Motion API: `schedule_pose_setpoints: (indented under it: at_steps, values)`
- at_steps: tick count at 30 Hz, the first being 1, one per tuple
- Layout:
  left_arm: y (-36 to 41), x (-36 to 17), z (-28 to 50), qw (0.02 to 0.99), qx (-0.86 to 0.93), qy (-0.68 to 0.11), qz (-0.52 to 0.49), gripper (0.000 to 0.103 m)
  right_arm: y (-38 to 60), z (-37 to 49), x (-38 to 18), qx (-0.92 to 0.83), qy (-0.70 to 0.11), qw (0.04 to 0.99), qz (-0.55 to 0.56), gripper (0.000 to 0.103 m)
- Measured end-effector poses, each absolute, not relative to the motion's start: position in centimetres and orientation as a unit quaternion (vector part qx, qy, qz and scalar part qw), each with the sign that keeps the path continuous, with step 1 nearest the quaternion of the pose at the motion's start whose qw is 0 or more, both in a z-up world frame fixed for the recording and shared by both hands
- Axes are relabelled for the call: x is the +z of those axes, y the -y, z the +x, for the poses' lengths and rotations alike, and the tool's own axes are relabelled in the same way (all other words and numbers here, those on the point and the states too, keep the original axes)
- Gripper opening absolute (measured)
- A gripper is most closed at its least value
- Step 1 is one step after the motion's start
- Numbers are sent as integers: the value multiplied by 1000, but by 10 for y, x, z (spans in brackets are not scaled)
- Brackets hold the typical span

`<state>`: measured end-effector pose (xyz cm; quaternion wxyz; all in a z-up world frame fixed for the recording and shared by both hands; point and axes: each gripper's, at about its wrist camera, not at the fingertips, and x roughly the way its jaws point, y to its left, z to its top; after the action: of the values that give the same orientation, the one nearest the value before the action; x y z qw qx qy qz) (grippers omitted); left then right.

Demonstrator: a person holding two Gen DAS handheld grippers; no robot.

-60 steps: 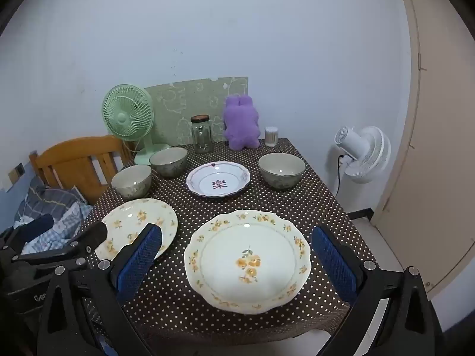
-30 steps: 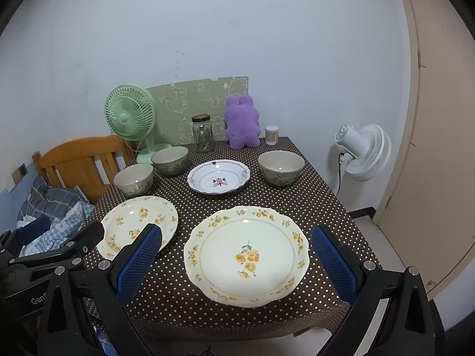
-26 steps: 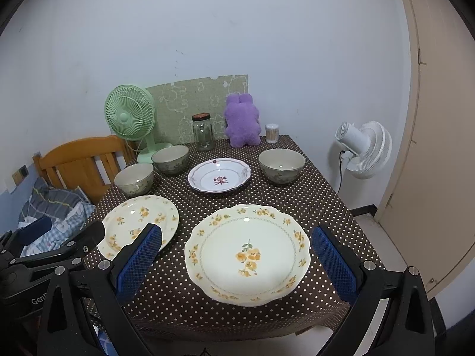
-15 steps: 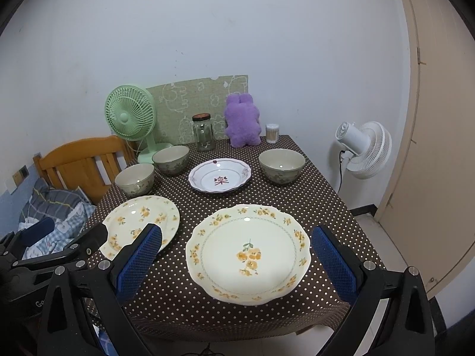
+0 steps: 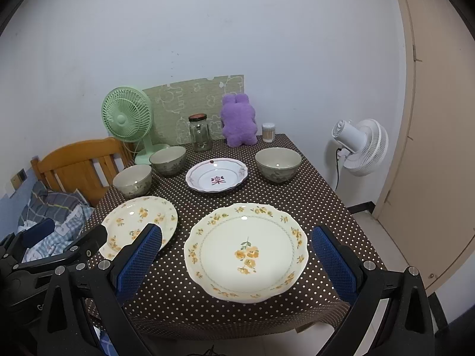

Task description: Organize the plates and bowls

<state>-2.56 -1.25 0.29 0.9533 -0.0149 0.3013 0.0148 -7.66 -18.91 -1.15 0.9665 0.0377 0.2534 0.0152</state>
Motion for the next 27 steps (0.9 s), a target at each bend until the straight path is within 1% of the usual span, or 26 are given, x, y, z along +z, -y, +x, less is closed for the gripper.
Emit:
schedule_pose_setpoints:
  at_steps: [27]
  values:
    - [6, 6, -15, 957, 1, -288, -15, 99, 183, -71, -10, 9, -251, 967, 40, 102]
